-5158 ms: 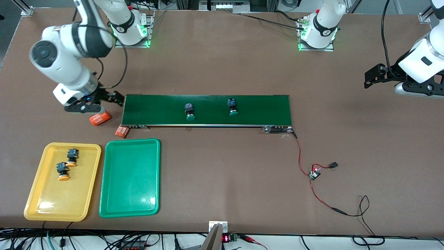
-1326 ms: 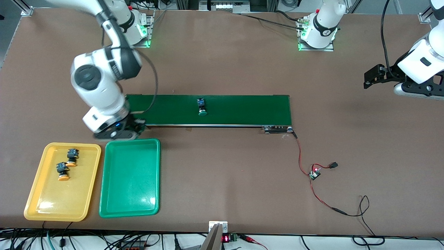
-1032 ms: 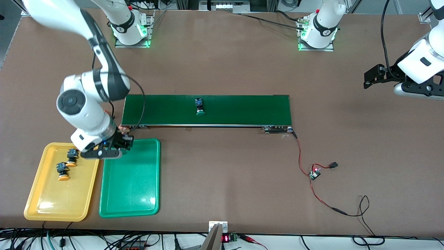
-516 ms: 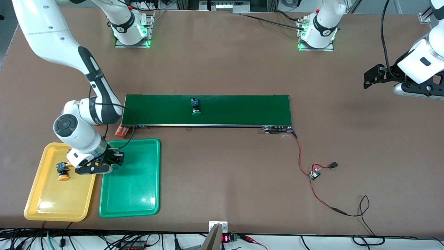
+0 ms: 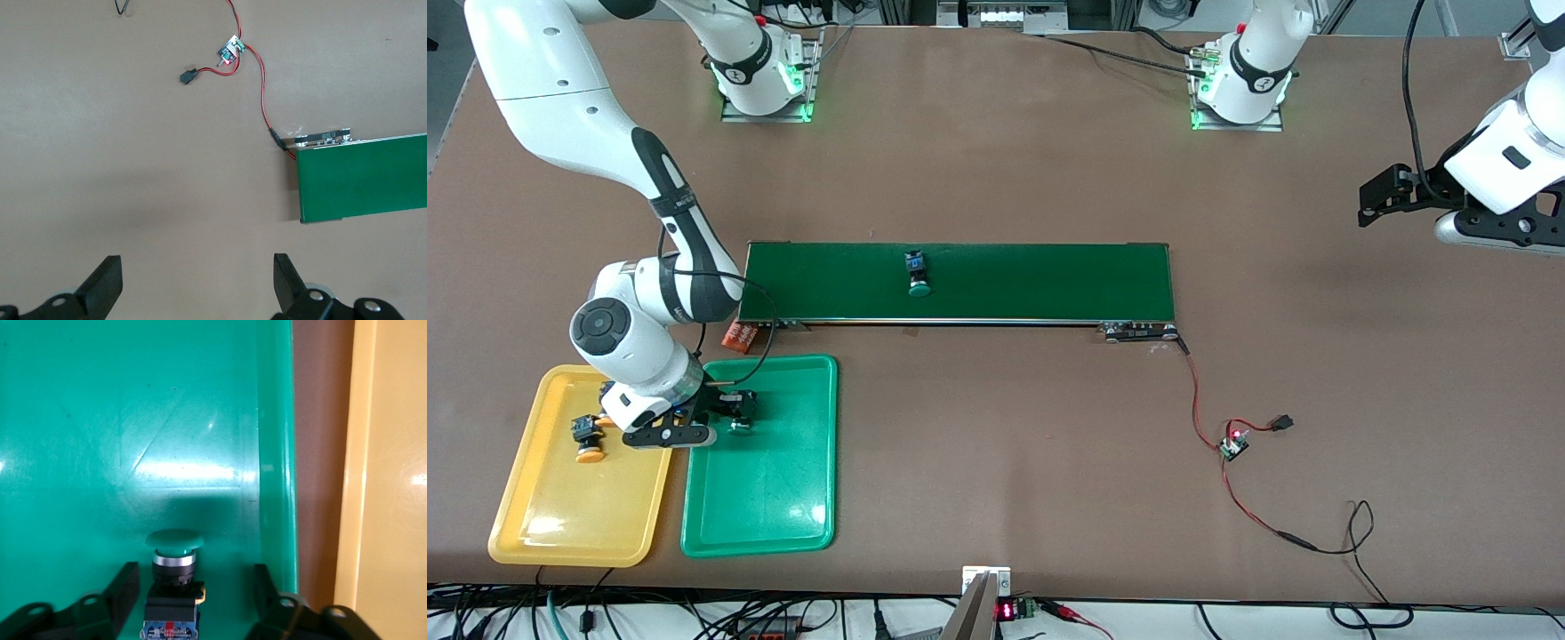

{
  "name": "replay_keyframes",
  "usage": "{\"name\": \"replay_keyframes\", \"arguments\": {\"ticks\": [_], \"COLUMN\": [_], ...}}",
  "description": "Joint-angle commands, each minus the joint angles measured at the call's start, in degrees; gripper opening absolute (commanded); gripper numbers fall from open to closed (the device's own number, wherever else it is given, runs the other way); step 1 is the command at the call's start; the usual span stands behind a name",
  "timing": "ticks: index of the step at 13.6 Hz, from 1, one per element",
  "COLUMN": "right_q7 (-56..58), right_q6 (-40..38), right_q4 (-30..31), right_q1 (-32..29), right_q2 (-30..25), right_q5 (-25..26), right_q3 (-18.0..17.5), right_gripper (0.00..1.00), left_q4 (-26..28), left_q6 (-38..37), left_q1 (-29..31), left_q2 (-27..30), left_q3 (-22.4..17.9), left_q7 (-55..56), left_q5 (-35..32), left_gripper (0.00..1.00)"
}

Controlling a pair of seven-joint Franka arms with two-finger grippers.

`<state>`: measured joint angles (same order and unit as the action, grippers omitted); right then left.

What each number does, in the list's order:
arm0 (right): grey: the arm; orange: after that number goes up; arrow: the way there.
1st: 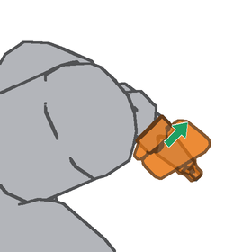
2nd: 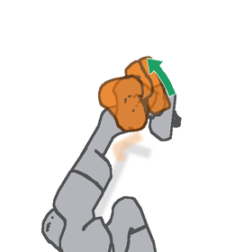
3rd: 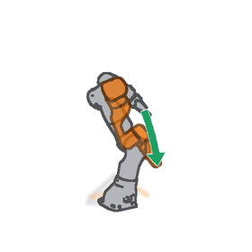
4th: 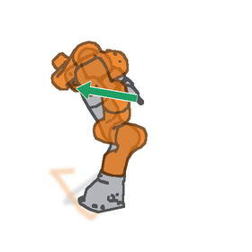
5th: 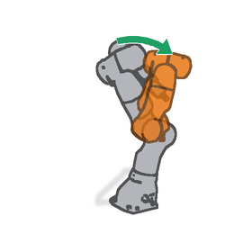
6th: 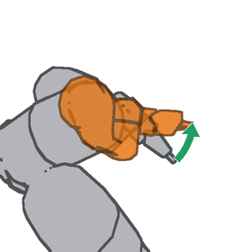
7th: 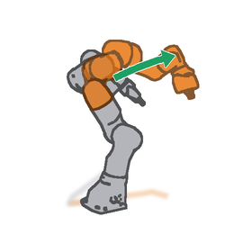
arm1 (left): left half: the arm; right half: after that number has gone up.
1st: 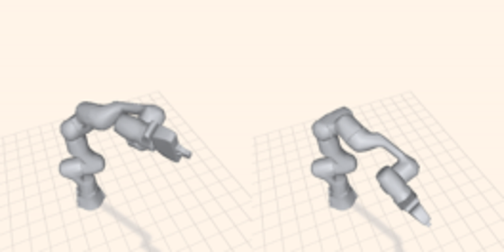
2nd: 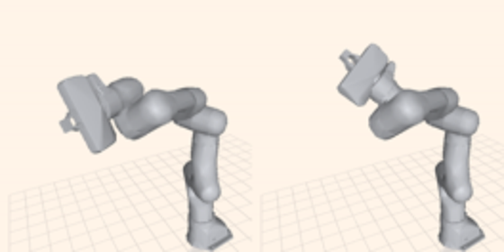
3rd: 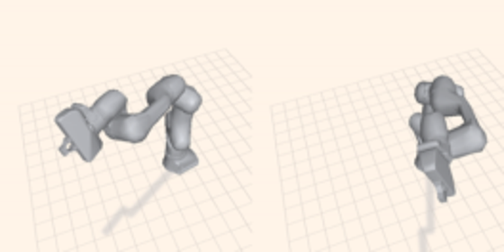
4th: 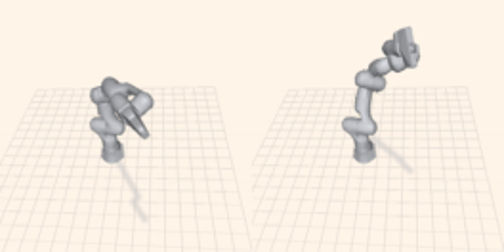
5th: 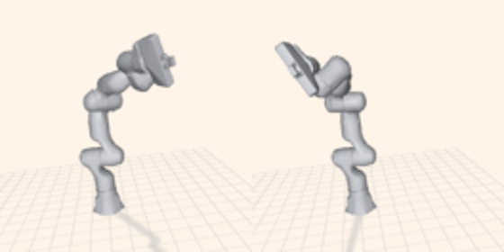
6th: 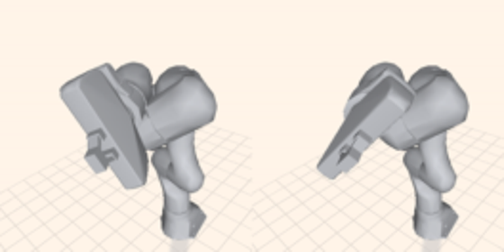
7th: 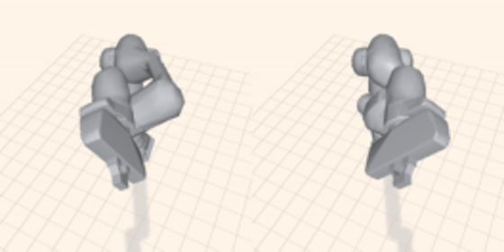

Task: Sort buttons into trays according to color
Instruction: 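Lower the green button into the green tray and open the right gripper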

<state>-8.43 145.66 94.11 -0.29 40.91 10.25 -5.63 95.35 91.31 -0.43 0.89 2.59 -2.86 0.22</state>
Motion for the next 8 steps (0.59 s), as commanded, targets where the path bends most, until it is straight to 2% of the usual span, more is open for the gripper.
{"name": "replay_keyframes", "arguments": {"ticks": [1, 6, 8], "right_q7": [-3.0, -12.1, -15.2], "right_q6": [-0.6, 0.0, -0.1], "right_q4": [5.1, 25.4, 31.6], "right_q1": [1.3, 4.6, 5.3], "right_q2": [-5.6, -23.0, -28.9], "right_q5": [-0.1, -0.1, -0.1], "right_q3": [0.9, 0.1, -2.3], "right_gripper": [1.00, 1.00, 1.00], "left_q4": [-1.9, -1.9, -1.9], "left_q6": [-1.3, -1.3, -1.3], "left_q1": [-0.1, -0.1, -0.1], "left_q2": [-0.9, -0.9, -0.9], "left_q3": [0.3, 0.3, 0.3], "left_q7": [0.5, 0.5, 0.5], "left_q5": [-0.8, -0.8, -0.8], "left_gripper": [1.00, 1.00, 1.00]}}
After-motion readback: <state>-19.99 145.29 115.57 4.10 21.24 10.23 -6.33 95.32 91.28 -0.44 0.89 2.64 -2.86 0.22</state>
